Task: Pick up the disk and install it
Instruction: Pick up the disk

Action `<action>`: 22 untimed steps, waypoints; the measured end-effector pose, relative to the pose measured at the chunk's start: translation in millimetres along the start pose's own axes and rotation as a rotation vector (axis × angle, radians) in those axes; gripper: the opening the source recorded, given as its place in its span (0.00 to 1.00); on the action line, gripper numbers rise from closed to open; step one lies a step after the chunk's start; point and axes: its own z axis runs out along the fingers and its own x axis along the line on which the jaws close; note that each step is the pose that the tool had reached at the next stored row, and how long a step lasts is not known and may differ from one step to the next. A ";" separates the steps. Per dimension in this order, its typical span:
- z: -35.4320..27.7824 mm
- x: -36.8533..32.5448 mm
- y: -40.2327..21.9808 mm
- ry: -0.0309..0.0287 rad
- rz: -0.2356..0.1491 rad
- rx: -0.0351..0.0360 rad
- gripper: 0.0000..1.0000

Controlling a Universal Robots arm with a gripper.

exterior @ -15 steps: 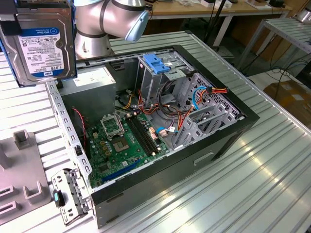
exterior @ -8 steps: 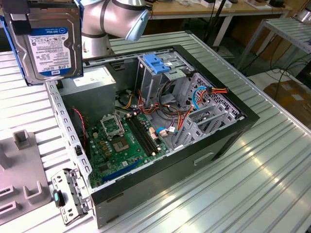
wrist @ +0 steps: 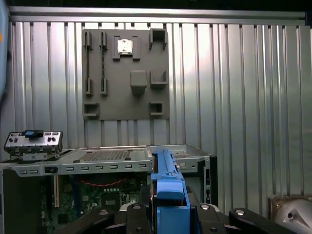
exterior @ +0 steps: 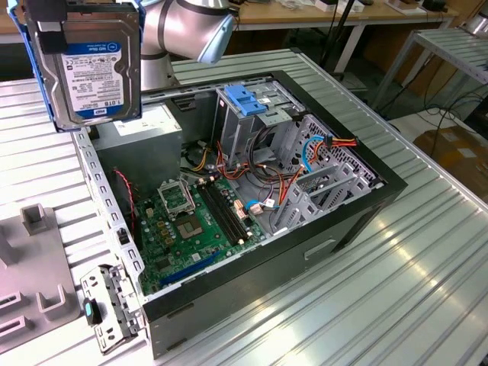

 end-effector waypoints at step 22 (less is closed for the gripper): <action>-0.1 14.3 -26.8 0.0008 0.000 0.0000 0.37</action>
